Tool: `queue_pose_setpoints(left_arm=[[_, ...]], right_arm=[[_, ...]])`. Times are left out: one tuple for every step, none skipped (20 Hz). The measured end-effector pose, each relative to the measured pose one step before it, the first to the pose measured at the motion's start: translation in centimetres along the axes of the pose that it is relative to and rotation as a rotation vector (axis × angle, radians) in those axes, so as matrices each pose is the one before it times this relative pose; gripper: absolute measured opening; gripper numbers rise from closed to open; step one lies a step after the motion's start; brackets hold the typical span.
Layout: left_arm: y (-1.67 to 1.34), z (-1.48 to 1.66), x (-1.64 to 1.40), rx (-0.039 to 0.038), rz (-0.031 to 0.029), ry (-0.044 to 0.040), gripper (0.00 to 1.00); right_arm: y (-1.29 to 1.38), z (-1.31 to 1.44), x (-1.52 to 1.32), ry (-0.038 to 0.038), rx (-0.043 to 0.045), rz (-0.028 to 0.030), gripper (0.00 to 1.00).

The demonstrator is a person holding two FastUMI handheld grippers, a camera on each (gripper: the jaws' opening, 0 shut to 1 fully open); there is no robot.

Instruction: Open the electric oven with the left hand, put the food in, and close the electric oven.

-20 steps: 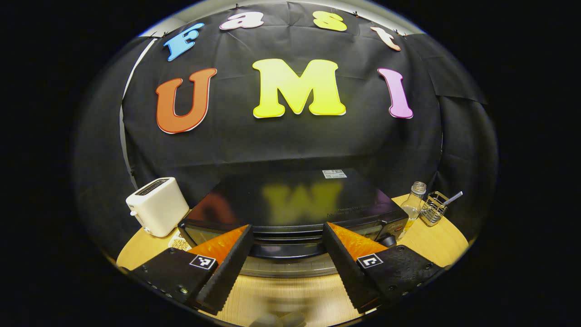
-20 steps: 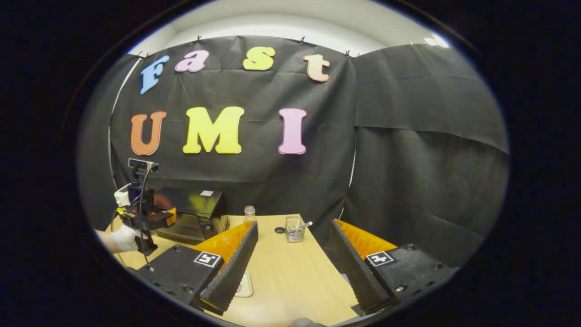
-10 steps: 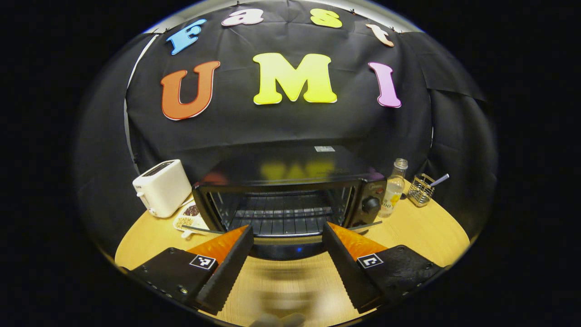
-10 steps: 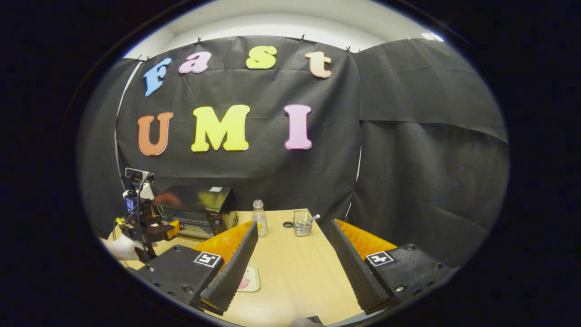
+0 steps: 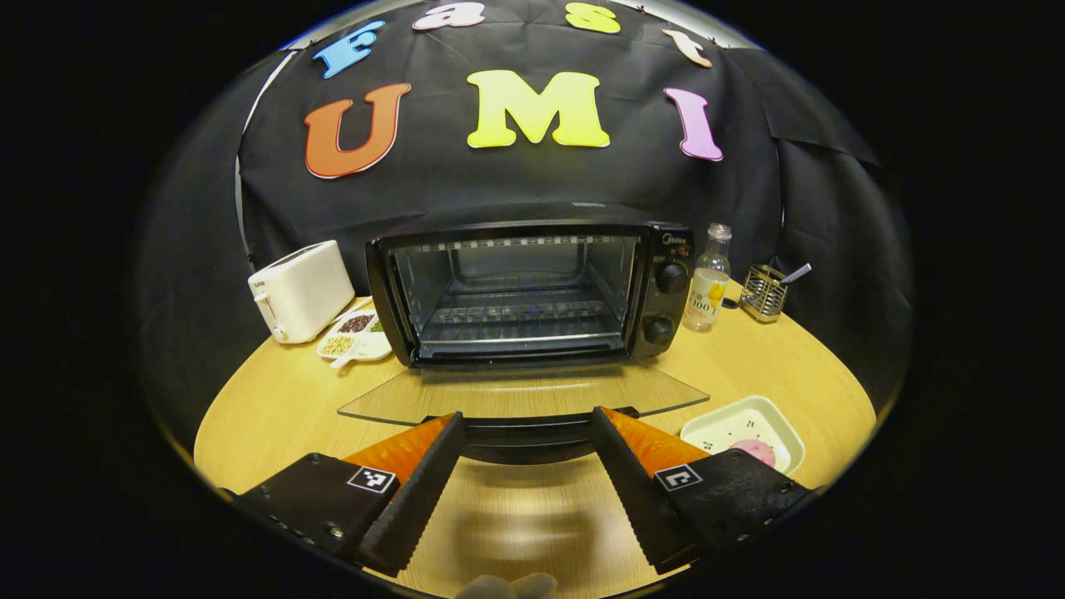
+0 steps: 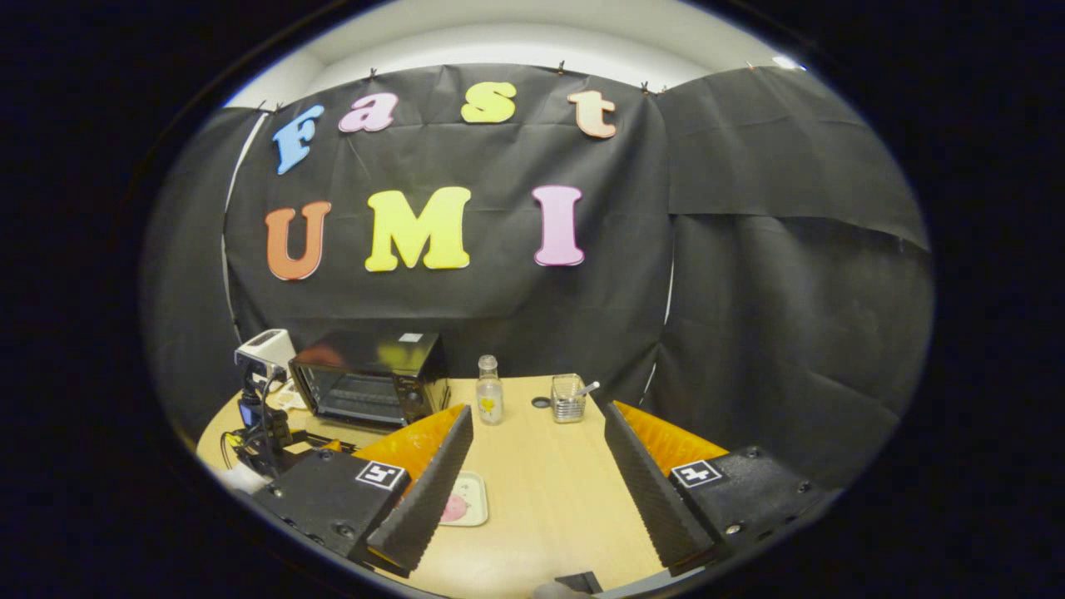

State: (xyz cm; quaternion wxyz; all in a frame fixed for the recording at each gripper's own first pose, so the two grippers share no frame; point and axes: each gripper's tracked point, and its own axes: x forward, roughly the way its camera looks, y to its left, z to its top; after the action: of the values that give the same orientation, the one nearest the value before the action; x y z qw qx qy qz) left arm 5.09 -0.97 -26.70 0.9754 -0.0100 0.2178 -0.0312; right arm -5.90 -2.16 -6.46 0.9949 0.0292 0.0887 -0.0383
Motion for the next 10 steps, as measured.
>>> queue_pose_setpoints(left_arm=[[-0.135,-0.844,0.036,0.00684,-0.00001,0.01409,0.97],[-0.186,-0.884,0.110,0.00687,-0.00074,0.01752,0.97],[-0.136,-0.934,0.144,0.00869,-0.00049,0.01897,0.97],[-0.122,-0.840,0.196,0.00565,0.00007,0.01452,0.97],[-0.009,-0.674,0.222,0.00791,-0.00078,0.01332,0.97],[-0.041,-0.707,0.279,0.00602,-0.00214,0.01950,0.97],[-0.136,-0.805,0.313,-0.00284,-0.00180,0.02537,0.97],[-0.038,-0.411,0.180,-0.00292,0.00018,0.01072,0.96],[-0.026,0.197,-0.017,0.00677,0.00096,-0.01501,0.97],[-0.065,0.144,0.021,0.01404,0.00101,-0.01329,0.97]], right_arm=[[-0.040,-0.241,-0.188,0.00699,-0.00025,-0.00148,0.96],[-0.124,-0.144,-0.170,0.00471,0.00131,-0.00322,0.96],[-0.161,-0.146,-0.061,0.00489,0.00087,-0.00611,0.97],[-0.154,-0.075,-0.171,0.00417,0.00142,-0.00433,0.96],[-0.123,-0.237,-0.210,0.00214,0.00170,-0.00458,0.97],[-0.018,-0.166,-0.219,0.00622,-0.00182,-0.00306,0.97],[0.069,-0.331,-0.045,0.00845,-0.00445,-0.00132,0.97],[-0.011,-0.169,-0.173,0.00419,-0.00412,-0.00353,1.00],[0.069,-0.239,-0.047,0.00380,-0.00252,-0.00174,0.97],[0.064,-0.131,-0.104,0.00372,-0.00006,-0.00164,0.97]])
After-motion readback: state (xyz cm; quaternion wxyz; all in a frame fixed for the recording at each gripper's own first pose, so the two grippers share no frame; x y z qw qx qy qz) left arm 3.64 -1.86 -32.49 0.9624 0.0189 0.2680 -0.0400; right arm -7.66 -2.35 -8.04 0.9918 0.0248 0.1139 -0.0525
